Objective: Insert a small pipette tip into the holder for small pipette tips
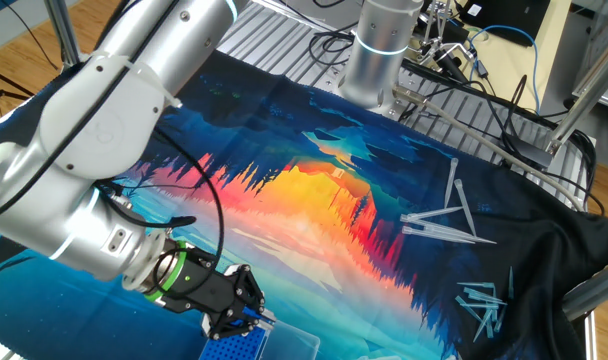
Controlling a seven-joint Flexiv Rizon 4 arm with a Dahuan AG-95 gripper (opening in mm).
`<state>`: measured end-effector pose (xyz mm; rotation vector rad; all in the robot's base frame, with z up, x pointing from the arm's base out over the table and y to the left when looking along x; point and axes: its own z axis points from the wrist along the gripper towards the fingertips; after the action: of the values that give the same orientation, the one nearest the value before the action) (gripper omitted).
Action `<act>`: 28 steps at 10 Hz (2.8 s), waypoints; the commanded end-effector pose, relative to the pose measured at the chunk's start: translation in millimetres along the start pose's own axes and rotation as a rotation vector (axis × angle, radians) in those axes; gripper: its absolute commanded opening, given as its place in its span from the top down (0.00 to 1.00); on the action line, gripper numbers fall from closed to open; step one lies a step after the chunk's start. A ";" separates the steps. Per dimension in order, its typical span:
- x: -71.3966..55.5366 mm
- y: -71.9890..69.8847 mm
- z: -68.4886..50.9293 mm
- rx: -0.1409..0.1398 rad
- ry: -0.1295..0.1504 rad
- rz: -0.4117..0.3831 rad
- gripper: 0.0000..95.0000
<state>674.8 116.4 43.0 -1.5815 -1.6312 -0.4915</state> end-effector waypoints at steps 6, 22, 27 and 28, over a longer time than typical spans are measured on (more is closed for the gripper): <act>-0.9 0.9 -0.1 0.018 0.017 0.029 1.00; -0.2 -12.2 -3.6 0.013 -0.034 -0.015 1.00; 3.7 -29.8 1.6 -0.001 -0.031 -0.004 1.00; 4.6 -31.2 3.2 -0.006 -0.023 -0.007 1.00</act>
<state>641.3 118.5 52.9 -1.5964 -1.6555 -0.4893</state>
